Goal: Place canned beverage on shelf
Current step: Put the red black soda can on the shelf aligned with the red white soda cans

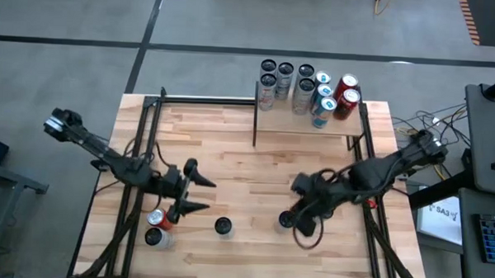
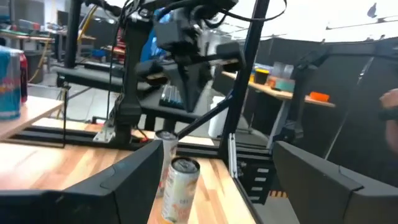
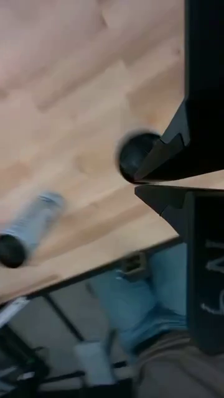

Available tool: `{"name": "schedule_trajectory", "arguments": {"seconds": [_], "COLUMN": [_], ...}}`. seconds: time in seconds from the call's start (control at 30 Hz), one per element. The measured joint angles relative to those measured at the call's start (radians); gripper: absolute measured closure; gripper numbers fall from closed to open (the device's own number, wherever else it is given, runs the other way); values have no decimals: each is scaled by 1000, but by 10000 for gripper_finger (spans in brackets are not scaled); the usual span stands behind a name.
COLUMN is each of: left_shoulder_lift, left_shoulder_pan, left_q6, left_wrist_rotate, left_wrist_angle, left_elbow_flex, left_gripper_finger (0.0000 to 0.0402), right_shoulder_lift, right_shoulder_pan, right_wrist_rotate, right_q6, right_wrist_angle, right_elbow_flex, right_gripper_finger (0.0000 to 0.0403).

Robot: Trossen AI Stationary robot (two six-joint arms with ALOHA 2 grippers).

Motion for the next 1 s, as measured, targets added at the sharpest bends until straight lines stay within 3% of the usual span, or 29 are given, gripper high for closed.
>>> {"name": "schedule_trajectory", "arguments": {"seconds": [0.23,0.33,0.43,0.6,0.7,0.77,0.9,1.0], "left_shoulder_lift": [100,121,152,214,270,321,445,531], "left_shoulder_pan": [-114,-156,-207,-265,-284,-286,-294,-320], "left_q6": [-12,-105,-187,-321,-487,-675,-1054,-1192], "left_wrist_rotate": [-50,-79,-167,-226,-229,-219,-38,95], "left_wrist_angle": [124,84,-69,-535,-961,-1256,-1736,-1960], "left_elbow_flex": [1,16,77,299,467,576,736,812], "left_gripper_finger": [113,113,113,113,113,113,113,113], "right_shoulder_lift": [123,167,203,246,257,257,254,253], "right_shoulder_pan": [87,123,143,146,146,146,147,147], "right_wrist_rotate": [-20,67,180,210,209,208,209,209], "right_q6": [-59,-134,-205,-350,-411,-421,-407,-406], "right_wrist_angle": [5,15,73,232,304,303,296,296], "right_elbow_flex": [0,0,0,0,0,0,0,0], "right_gripper_finger": [390,390,390,390,390,390,390,390]}}
